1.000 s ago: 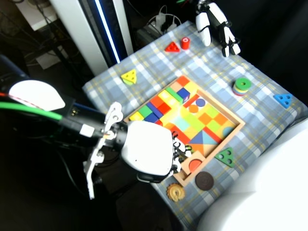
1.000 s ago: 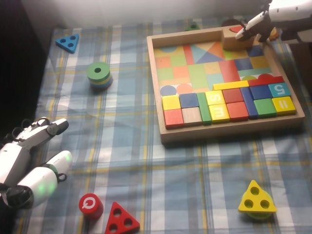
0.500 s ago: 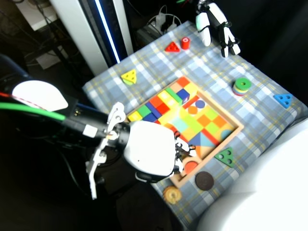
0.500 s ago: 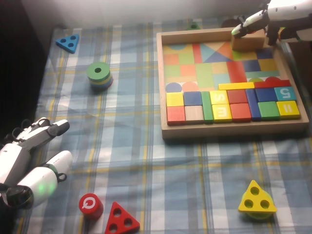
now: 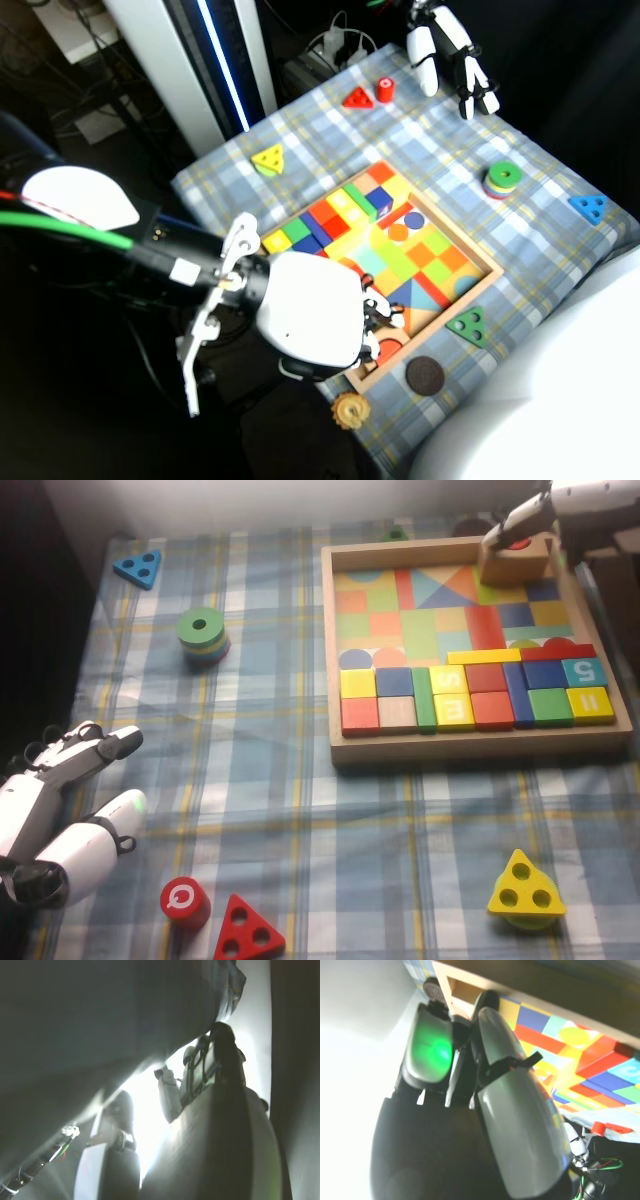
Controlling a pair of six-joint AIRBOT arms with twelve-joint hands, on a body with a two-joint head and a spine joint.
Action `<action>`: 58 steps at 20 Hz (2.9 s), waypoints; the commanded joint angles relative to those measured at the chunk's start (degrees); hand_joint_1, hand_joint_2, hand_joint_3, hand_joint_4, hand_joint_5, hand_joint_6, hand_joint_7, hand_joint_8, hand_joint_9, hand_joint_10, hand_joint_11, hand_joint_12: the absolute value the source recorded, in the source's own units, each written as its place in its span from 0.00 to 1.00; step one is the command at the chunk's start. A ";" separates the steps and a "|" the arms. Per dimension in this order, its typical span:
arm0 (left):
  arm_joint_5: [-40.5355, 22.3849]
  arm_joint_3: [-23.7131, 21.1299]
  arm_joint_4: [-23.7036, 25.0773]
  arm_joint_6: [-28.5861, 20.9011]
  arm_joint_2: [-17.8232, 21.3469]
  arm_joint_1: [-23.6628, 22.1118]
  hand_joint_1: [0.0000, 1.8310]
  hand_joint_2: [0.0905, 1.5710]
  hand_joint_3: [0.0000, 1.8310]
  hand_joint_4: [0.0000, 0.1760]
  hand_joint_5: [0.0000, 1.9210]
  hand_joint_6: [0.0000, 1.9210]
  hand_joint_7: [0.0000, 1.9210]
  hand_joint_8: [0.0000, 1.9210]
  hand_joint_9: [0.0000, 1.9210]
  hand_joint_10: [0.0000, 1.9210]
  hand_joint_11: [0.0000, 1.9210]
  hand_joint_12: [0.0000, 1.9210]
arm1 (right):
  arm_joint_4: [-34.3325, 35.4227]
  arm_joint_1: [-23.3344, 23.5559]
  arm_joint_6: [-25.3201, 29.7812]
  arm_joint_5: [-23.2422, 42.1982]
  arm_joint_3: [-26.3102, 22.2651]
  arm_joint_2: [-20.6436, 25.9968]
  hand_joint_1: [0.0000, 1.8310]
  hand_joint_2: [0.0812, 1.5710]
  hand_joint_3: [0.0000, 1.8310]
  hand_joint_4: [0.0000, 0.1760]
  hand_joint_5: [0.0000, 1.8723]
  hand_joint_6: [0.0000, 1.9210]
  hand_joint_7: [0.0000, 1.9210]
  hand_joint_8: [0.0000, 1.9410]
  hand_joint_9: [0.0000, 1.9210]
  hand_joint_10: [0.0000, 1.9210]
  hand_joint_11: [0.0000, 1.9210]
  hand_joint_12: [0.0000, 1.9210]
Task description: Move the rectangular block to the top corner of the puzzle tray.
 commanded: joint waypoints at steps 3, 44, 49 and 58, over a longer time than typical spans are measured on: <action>-6.38 0.01 2.48 -0.27 0.14 -0.23 0.31 0.88 0.00 0.29 0.26 0.00 0.08 0.00 0.03 0.00 0.00 0.00 | 3.47 2.60 -1.95 -1.96 -0.12 0.06 0.79 0.82 0.00 0.00 0.16 0.00 0.58 1.00 0.74 1.00 0.79 1.00; -6.90 -0.35 1.73 -0.29 0.18 0.24 0.32 0.88 0.00 0.38 0.27 0.00 0.08 0.00 0.03 0.00 0.00 0.00 | 6.18 -4.51 -3.05 -3.08 -4.55 3.31 0.79 0.82 0.00 0.00 0.18 0.00 0.53 1.00 0.66 1.00 0.71 1.00; -6.89 -0.36 1.72 -0.30 0.18 0.24 0.31 0.88 0.00 0.37 0.27 0.00 0.08 0.00 0.03 0.00 0.00 0.00 | 6.17 -4.51 -3.02 -3.28 -4.45 3.31 0.73 0.79 0.00 0.00 0.19 0.00 0.38 0.74 0.64 1.00 0.72 1.00; -6.79 -0.35 1.70 -0.30 0.12 0.24 0.33 0.87 0.00 0.35 0.27 0.00 0.07 0.00 0.03 0.00 0.00 0.00 | 6.12 -0.08 -4.06 -3.28 -7.66 5.31 0.76 0.83 0.00 0.00 0.19 0.00 0.55 0.94 0.74 1.00 0.78 1.00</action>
